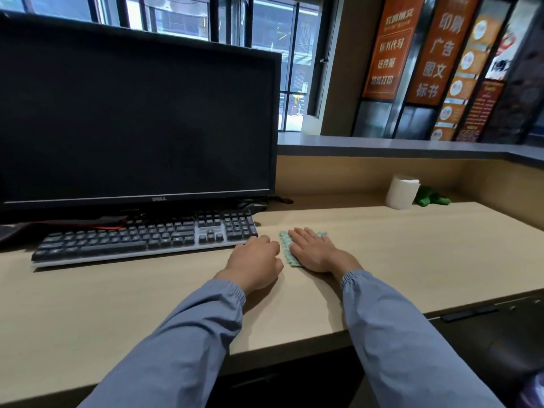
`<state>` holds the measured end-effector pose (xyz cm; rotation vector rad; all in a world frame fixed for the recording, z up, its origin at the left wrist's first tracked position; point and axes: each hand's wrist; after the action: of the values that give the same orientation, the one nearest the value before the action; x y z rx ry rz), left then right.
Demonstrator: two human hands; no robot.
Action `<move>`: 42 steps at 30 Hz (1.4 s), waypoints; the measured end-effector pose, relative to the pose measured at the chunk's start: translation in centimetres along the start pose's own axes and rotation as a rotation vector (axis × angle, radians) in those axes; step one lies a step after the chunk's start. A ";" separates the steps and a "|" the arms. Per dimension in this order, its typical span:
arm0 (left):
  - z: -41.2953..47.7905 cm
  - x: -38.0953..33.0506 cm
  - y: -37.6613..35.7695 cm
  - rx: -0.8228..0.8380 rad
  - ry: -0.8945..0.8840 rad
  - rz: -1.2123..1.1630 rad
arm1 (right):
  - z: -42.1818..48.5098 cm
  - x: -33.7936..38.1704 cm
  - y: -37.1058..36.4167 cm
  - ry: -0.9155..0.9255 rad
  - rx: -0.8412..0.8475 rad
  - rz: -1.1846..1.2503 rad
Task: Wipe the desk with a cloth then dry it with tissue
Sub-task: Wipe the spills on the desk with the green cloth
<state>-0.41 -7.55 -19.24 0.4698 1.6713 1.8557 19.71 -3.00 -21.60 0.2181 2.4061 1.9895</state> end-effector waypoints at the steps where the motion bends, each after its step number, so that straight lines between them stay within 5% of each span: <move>1: 0.3 0.2 -0.1 -0.002 -0.002 0.008 | 0.4 0.1 0.0 -0.001 0.000 -0.003; 25: 11.5 3.5 -1.7 -0.001 -0.050 0.245 | 10.7 -1.3 2.4 0.068 -0.017 -0.032; 42: 11.0 4.5 -1.8 0.005 -0.054 0.190 | 14.6 -1.0 4.1 -0.019 0.014 -0.063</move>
<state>3.30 3.91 -19.96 0.6956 1.6438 1.9551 22.51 11.85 -20.48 0.1586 2.3849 1.9360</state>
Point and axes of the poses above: each hand's wrist, its own z-axis towards the middle knuckle, its own y-axis out of the back of the hand, x = y × z, and after that the axes turned 11 degrees about -y, right-handed
